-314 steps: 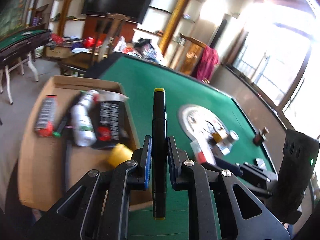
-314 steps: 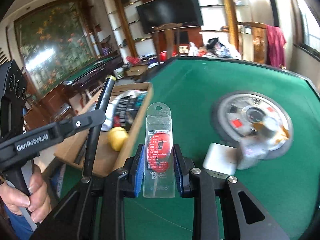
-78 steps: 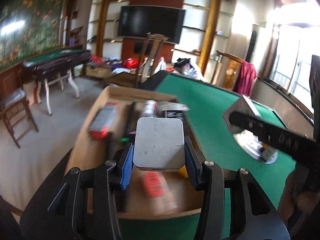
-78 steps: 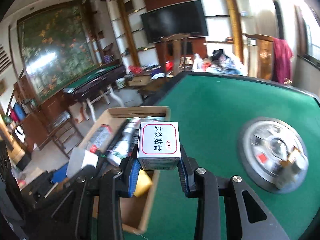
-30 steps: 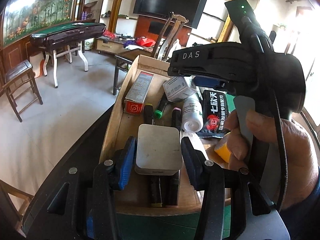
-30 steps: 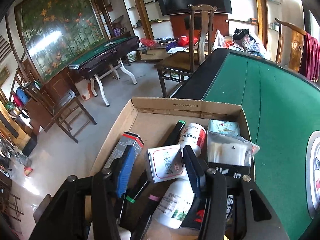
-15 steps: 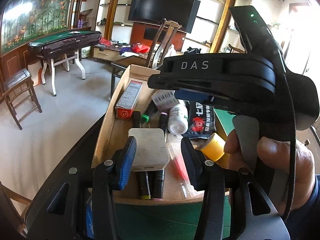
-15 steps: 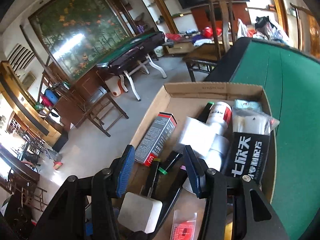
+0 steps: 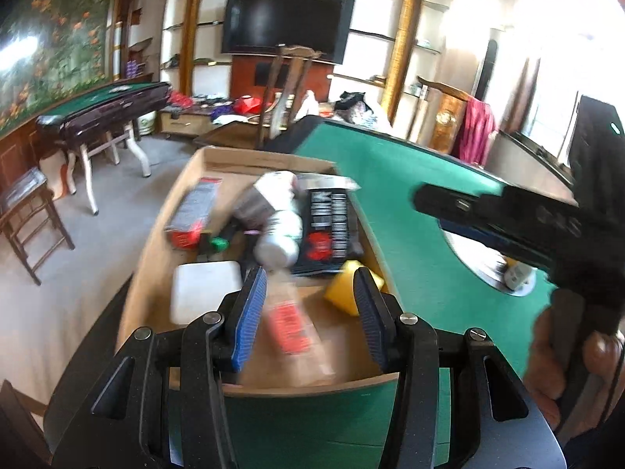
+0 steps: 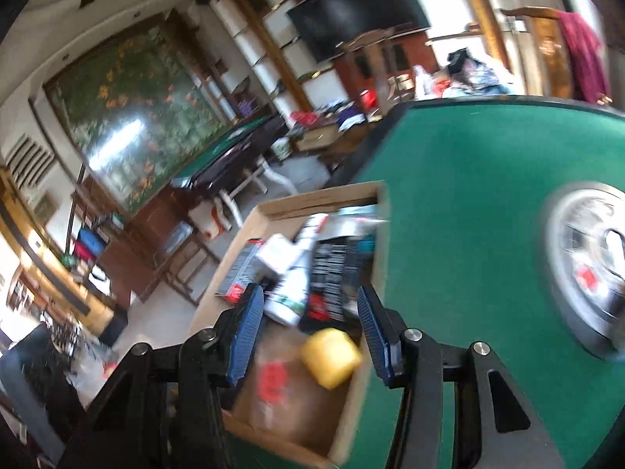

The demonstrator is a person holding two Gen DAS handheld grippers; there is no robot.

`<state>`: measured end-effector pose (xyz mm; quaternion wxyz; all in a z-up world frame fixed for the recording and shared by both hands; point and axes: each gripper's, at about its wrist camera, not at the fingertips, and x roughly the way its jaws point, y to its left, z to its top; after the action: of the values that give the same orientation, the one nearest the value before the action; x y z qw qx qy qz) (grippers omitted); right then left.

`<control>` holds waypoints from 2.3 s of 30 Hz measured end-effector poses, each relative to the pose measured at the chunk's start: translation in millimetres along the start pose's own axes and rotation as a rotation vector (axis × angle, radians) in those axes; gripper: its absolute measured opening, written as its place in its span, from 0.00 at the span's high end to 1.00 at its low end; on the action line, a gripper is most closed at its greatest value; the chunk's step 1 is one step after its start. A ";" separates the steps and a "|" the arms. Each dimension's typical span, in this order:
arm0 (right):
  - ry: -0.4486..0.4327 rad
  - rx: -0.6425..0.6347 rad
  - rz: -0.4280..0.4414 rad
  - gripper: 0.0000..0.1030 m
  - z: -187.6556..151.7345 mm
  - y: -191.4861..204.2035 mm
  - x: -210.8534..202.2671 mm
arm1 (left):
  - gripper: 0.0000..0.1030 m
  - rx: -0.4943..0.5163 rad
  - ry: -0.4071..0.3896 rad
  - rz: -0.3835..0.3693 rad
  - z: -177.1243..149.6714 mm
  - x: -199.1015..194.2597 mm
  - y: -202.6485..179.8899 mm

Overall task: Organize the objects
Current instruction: 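Move both grippers from the tray back toward the table centre, then grasp the white pill bottle with left gripper while right gripper reaches toward the yellow packet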

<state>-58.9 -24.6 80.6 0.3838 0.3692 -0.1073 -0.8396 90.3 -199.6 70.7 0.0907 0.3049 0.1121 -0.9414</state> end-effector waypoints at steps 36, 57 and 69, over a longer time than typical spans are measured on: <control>-0.320 0.357 -0.391 0.32 -19.0 -216.7 -157.8 | 0.40 0.447 0.110 -0.254 7.0 60.6 -242.3; -0.281 0.460 -0.305 0.32 -24.3 -224.4 -151.9 | 0.40 0.507 0.155 -0.130 6.4 139.3 -295.2; -0.284 0.463 -0.320 0.32 -24.1 -220.7 -151.2 | 0.67 0.481 0.195 -0.206 5.7 154.0 -292.9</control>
<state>-101.3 237.9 42.6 0.1336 0.3382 -0.2888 -0.8857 -105.7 63.8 29.3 -0.0917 0.3938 -0.0759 -0.9115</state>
